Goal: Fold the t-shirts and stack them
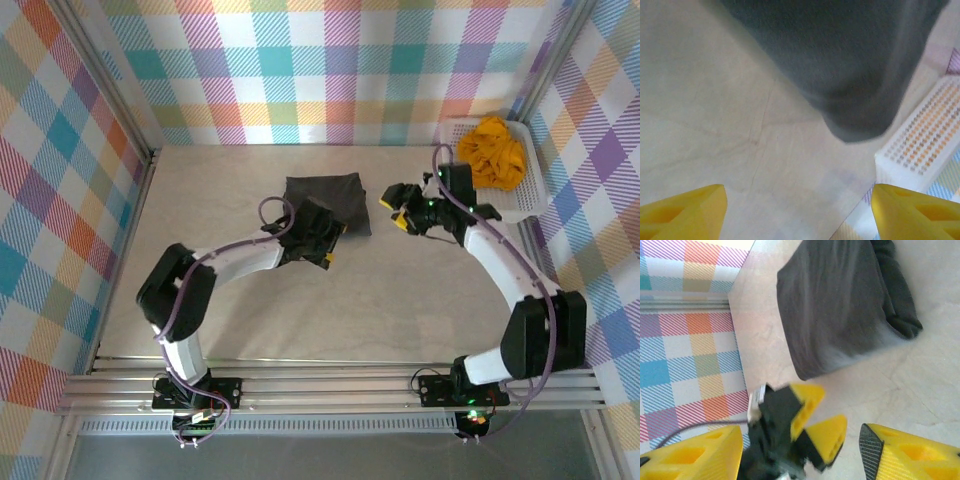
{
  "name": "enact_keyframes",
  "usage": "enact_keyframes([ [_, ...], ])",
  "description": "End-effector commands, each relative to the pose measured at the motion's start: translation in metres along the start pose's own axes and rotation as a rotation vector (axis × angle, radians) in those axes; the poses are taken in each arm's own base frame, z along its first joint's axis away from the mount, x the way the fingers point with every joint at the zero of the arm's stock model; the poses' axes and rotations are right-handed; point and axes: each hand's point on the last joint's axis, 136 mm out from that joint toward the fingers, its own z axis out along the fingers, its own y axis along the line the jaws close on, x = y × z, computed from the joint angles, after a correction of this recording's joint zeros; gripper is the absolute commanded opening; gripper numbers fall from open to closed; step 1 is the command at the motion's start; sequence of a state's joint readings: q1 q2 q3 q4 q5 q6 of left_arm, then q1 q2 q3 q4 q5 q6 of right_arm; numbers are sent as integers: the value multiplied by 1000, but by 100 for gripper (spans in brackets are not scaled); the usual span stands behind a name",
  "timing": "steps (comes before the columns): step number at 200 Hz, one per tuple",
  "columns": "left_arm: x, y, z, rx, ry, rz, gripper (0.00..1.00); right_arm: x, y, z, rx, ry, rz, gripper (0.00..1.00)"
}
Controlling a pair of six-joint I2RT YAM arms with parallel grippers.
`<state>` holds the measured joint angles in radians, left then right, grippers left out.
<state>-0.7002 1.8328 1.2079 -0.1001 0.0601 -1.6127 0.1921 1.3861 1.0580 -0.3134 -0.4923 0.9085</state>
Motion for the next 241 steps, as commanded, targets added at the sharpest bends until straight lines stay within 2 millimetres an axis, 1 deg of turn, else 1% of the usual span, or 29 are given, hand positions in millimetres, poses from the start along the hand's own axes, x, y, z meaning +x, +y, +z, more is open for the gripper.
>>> enact_keyframes([
  [1, -10, -43, 4, 143, -67, -109, 77, 13, -2, -3, -44, 8, -16, 65],
  [9, -16, -39, 4, 134, -95, -131, 77, 18, -8, -3, -34, 24, -9, 66],
  [18, -23, -33, 0, 118, -137, -145, 77, 22, -16, 0, -14, 44, 1, 66],
  [25, -31, -27, -6, 96, -175, -149, 77, 24, -22, 5, 4, 62, 1, 66],
  [32, -38, -26, -13, 95, -200, -143, 76, 23, -28, 10, 27, 72, 0, 65],
  [39, -46, -21, -16, 87, -214, -140, 76, 20, -34, 16, 47, 82, 5, 65],
  [48, -54, -14, -15, 71, -205, -160, 76, 16, -34, 22, 54, 92, 0, 65],
  [65, -58, -3, -8, 67, -170, -206, 76, 6, -31, 30, 61, 95, -1, 64],
  [75, -55, -2, -3, 75, -160, -212, 76, 1, -27, 32, 60, 92, -7, 64],
  [85, -50, -8, 2, 94, -144, -214, 76, -3, -22, 34, 52, 93, -13, 64],
  [97, -41, -19, 14, 139, -117, -223, 77, -6, -19, 35, 51, 92, -17, 64],
  [109, -35, -27, 26, 171, -104, -247, 77, -7, -19, 36, 52, 96, -20, 64],
  [119, -31, -34, 31, 191, -109, -251, 78, -6, -17, 35, 48, 100, -21, 63],
  [138, -19, -39, 45, 177, -89, -255, 81, -1, -19, 32, 51, 107, -16, 63],
  [146, -12, -37, 51, 153, -71, -260, 81, 1, -21, 29, 55, 105, -11, 63],
  [156, -4, -31, 57, 114, -61, -266, 82, 2, -23, 26, 58, 101, -4, 63],
  [160, -3, -30, 59, 113, -63, -269, 83, 2, -24, 24, 57, 98, -3, 63],
  [177, 2, -29, 67, 114, -60, -282, 84, 2, -26, 18, 55, 86, 6, 63],
  [205, 3, -37, 83, 119, -67, -278, 84, 1, -28, 9, 51, 75, 16, 63],
  [222, 2, -33, 97, 109, -69, -283, 80, 1, -29, 6, 52, 72, 22, 62],
  [241, -3, -24, 110, 89, -85, -307, 74, 1, -32, 3, 55, 68, 33, 62],
])
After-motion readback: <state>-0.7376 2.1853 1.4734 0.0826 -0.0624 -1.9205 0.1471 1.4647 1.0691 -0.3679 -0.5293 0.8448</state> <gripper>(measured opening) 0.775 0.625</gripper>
